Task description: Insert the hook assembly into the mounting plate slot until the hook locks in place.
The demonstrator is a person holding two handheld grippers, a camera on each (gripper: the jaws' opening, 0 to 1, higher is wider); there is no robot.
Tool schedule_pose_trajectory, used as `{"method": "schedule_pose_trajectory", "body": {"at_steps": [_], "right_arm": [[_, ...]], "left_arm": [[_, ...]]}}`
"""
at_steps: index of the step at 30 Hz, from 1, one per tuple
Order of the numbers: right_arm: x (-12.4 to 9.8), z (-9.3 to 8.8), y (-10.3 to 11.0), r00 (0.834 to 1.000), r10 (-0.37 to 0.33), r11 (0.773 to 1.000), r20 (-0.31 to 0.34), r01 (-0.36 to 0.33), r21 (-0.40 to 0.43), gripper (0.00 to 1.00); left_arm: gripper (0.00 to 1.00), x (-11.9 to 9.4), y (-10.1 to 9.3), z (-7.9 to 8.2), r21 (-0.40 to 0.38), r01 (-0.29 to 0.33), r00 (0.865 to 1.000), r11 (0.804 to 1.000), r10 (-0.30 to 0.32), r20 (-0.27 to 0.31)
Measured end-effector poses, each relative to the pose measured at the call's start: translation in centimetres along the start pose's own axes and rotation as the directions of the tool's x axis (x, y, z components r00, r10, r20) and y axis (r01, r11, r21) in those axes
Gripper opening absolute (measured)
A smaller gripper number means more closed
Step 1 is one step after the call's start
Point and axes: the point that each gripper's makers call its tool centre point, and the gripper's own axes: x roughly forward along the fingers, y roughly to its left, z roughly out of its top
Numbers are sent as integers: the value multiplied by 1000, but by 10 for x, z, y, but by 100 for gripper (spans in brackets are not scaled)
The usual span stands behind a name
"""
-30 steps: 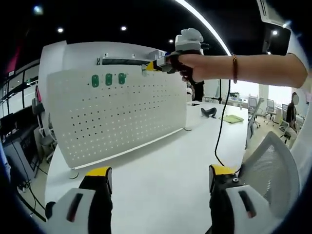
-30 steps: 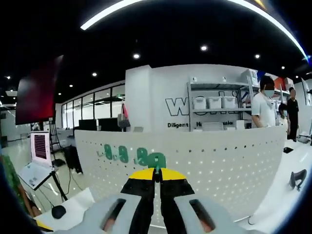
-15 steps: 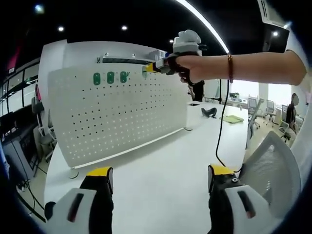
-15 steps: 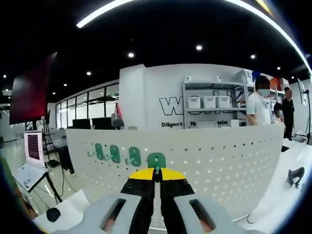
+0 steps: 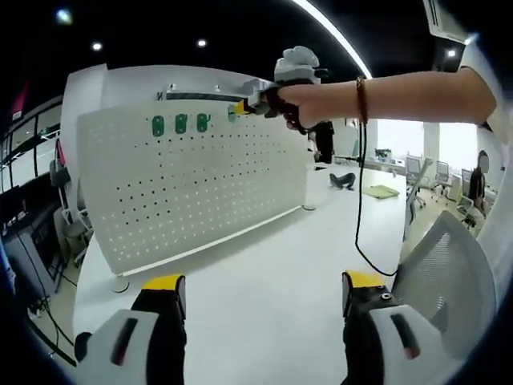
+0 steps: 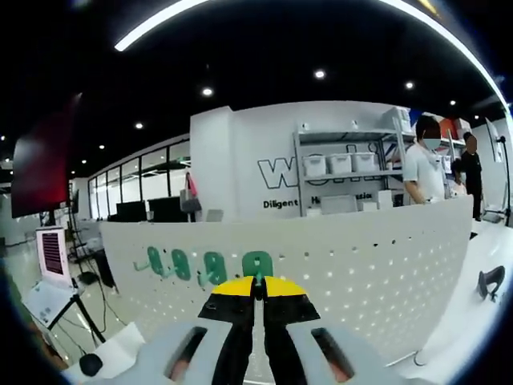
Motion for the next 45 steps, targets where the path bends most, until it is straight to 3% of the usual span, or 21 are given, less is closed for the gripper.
{"method": "schedule_pose_trajectory", "body": {"at_steps": [20,37,45], "right_arm": [[22,-2,0,1000,-25,999,-17,26,47,1],[32,-16,0,998,-46,999,-53,47,20,1],[34,-14,-1,997,-60,998,-50,61,24,1]], "left_arm": [[80,-5,8,-4,-30,-14,1000,999,14,9],[79,-3,13,-3,-35,-9,1000,999,9,7],[78,-1,13,-4,-39,-11,1000,999,11,8]]}}
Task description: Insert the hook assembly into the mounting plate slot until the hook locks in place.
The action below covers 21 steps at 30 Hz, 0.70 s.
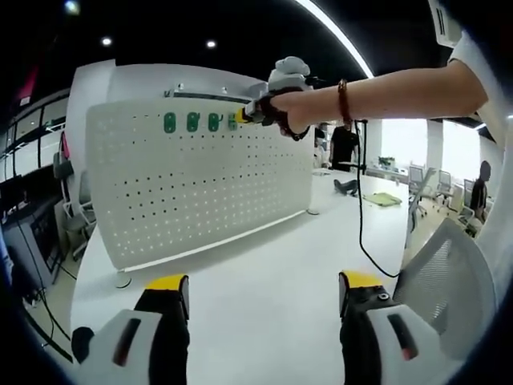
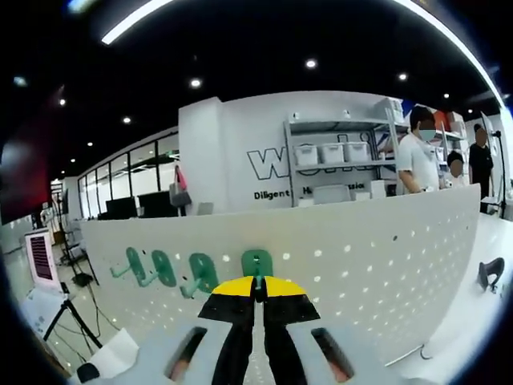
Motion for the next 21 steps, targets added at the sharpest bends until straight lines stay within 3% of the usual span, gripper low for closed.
{"method": "schedule_pose_trajectory", "body": {"at_steps": [7,13,21], "right_arm": [[0,-2,3,999,-49,998,-1,49,-48,1],[1,-4,3,996,-93,995,-10,92,-35,1],[0,-5,2,997,-80,994,-8,79,-81,2]], "left_arm": [[78,2,0,0,-4,2,1000,1000,-2,-2],[78,0,1,0,-3,-2,1000,1000,2,-4],[77,-1,3,-2,-4,-9,1000,1000,9,-9]]}}
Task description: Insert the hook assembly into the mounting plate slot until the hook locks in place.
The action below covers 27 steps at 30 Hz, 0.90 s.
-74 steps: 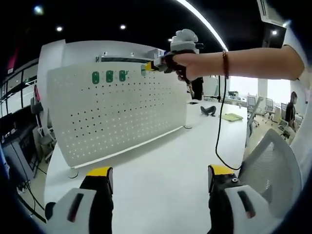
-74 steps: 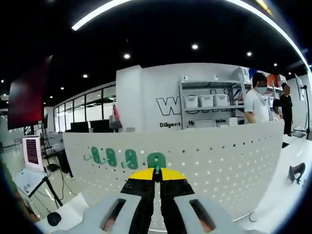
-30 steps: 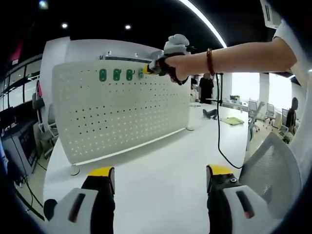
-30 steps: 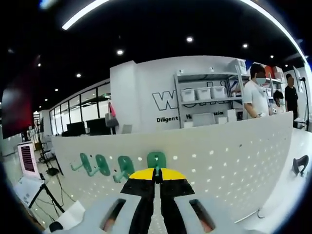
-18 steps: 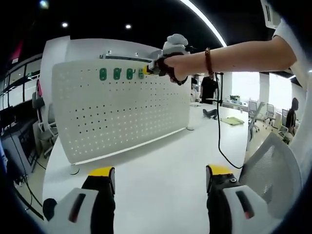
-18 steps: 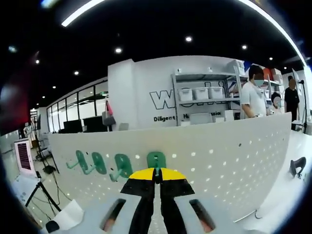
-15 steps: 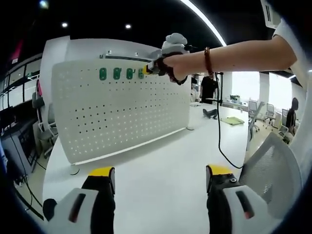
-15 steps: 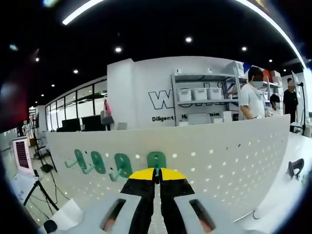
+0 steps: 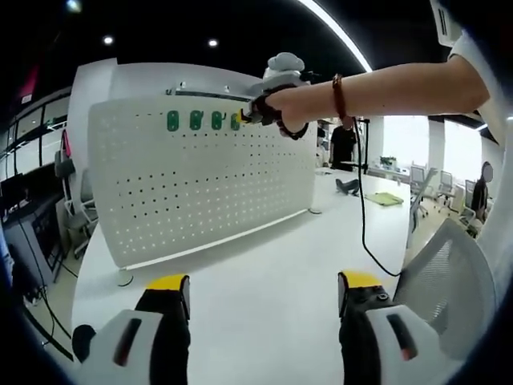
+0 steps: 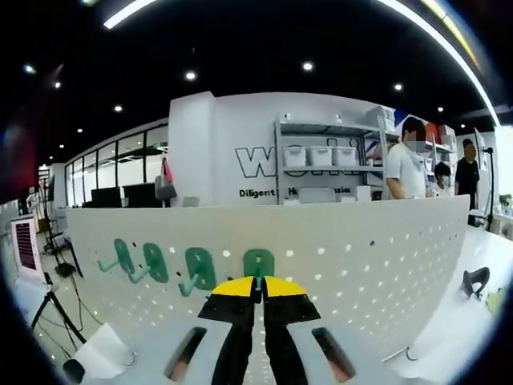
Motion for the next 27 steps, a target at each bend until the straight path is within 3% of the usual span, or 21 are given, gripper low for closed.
{"method": "schedule_pose_trajectory", "body": {"at_steps": [20,27], "right_arm": [[-17,-1,5,996,91,996,18,-91,9,18],[-25,-10,9,988,157,988,10,-157,0,31]], "left_arm": [[78,-3,-17,7,24,6,1000,1000,-6,1],[78,-4,-22,10,30,9,1000,1000,-9,-1]]}}
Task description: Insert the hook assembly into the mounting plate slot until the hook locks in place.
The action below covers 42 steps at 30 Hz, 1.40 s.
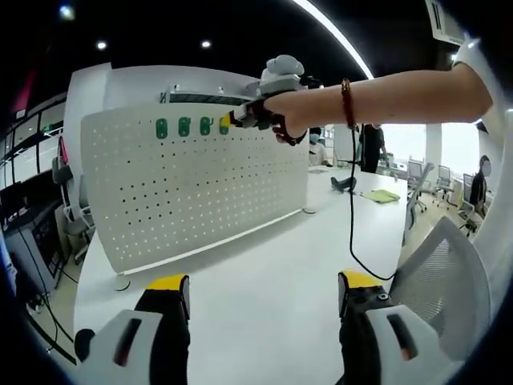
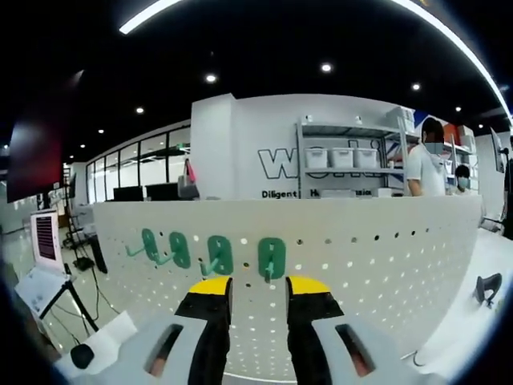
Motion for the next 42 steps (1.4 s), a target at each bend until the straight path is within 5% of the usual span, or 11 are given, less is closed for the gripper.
{"method": "schedule_pose_trajectory", "body": {"at_steps": [3,17,42], "right_arm": [[-5,-9,5,999,46,999,-11,-46,-14,40],[-52,-46,15,979,203,979,2,-202,-11,47],[-151,-38,25,933,360,931,16,-358,-69,70]], "left_arm": [[78,0,-2,1,8,-1,1000,1000,1,-3],[79,5,-14,9,34,17,1000,999,-16,-14],[84,-10,-27,47,61,47,999,997,-48,24]]}}
